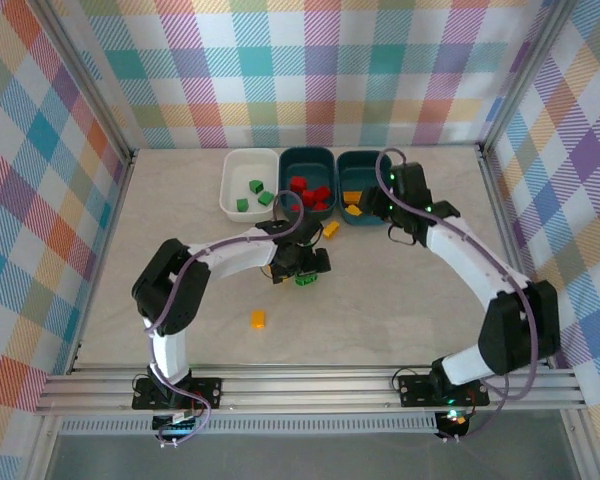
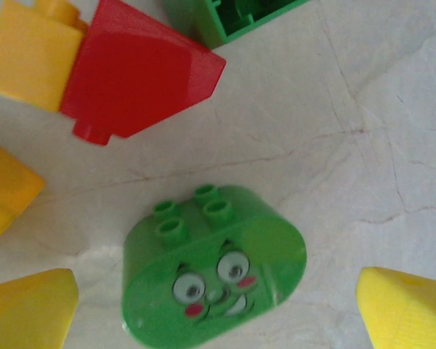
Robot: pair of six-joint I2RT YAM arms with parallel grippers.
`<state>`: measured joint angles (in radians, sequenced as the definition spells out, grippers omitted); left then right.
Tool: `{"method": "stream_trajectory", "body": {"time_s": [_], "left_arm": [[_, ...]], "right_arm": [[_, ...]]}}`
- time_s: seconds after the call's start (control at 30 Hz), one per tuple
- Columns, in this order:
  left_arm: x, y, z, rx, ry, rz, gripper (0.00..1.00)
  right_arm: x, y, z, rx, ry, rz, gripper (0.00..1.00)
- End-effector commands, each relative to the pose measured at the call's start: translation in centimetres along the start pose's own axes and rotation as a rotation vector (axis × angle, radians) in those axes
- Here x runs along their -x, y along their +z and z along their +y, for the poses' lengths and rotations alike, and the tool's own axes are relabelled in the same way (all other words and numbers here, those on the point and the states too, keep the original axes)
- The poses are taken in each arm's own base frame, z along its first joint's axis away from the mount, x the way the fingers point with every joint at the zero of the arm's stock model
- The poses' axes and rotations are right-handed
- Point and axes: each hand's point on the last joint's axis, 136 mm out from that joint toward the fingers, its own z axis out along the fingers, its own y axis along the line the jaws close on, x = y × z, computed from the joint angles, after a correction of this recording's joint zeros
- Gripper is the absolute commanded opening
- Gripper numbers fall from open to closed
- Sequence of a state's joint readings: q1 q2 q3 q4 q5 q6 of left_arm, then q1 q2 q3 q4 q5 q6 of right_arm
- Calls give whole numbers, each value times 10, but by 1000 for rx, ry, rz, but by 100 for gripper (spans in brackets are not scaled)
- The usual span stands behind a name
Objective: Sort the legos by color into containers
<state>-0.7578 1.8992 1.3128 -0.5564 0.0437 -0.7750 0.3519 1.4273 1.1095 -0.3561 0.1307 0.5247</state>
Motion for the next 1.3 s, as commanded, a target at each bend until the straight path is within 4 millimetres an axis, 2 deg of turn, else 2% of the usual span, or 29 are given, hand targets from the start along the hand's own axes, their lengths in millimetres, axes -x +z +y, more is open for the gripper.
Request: {"method": "stream_trajectory", "body": {"time_s": [0.0, 0.1, 0.3, 0.5, 0.73, 0.87, 1.0, 1.1, 1.27], "left_arm": [[0, 9, -4, 26, -4, 14, 96], [2, 17, -2, 49, 3, 18, 93], [2, 26, -12, 31, 5, 47, 82], [-1, 24, -15, 28, 24, 50, 72], [-7, 21, -22, 52, 86, 55, 63], [-10, 19, -19, 58, 92, 54, 59], [-9, 11, -24, 38, 95, 44, 59], [-3, -2, -35, 0, 103, 27, 59], [18, -40, -63, -75, 150, -31, 59]], "right_arm": [[-30, -5, -12, 5, 43, 46, 74], [-49, -17, -23, -2, 52, 58, 75], [-70, -34, -42, -38, 38, 73, 74], [-72, -44, -46, -40, 20, 57, 74], [-67, -48, -44, -39, -3, 42, 73], [-66, -49, -45, -45, -12, 37, 73], [-68, -49, -47, -49, -15, 39, 73], [-70, -49, -49, -55, -15, 39, 73], [-74, -47, -52, -63, -10, 51, 73]]}}
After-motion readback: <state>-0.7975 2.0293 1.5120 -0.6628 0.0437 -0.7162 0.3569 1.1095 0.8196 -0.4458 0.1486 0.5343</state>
